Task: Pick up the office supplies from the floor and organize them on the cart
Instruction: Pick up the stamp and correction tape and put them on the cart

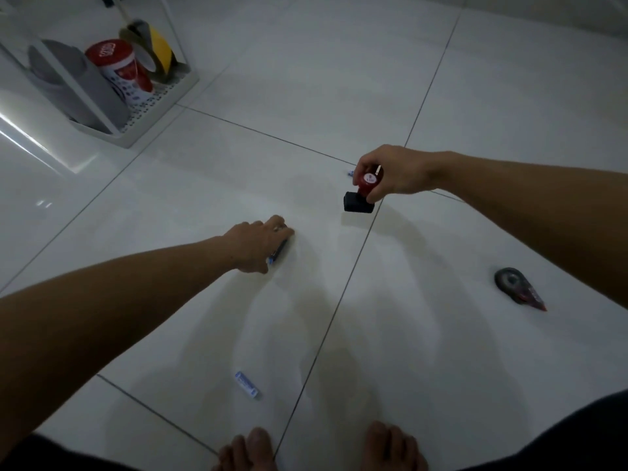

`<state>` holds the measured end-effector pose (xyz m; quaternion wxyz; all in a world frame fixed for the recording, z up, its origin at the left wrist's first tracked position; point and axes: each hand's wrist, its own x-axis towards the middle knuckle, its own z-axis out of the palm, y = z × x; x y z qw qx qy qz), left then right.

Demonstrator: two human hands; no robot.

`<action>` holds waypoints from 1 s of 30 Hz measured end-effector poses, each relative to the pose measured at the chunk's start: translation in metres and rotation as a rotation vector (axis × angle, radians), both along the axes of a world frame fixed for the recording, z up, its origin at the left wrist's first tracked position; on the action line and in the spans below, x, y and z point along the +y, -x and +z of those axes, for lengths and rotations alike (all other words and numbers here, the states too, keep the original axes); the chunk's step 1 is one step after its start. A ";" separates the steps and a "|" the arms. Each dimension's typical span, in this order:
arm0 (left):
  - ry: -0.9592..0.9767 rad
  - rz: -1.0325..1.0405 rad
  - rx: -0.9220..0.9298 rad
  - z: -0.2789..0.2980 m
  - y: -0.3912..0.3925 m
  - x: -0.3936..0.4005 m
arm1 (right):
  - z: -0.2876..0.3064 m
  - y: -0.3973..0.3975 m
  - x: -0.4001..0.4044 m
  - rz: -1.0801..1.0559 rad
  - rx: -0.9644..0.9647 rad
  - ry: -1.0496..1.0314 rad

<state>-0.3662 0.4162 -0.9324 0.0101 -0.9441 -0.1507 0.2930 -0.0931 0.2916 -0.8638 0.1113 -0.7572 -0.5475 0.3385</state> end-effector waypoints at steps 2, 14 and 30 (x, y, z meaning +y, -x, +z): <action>-0.094 -0.163 0.035 -0.001 -0.002 0.003 | -0.001 -0.001 -0.001 0.011 0.006 -0.008; -0.231 -0.244 -0.030 -0.007 -0.015 0.025 | -0.017 -0.001 -0.003 -0.060 0.118 -0.146; 0.436 0.947 -1.221 0.102 -0.053 0.107 | 0.032 0.012 0.101 -0.536 0.471 -0.702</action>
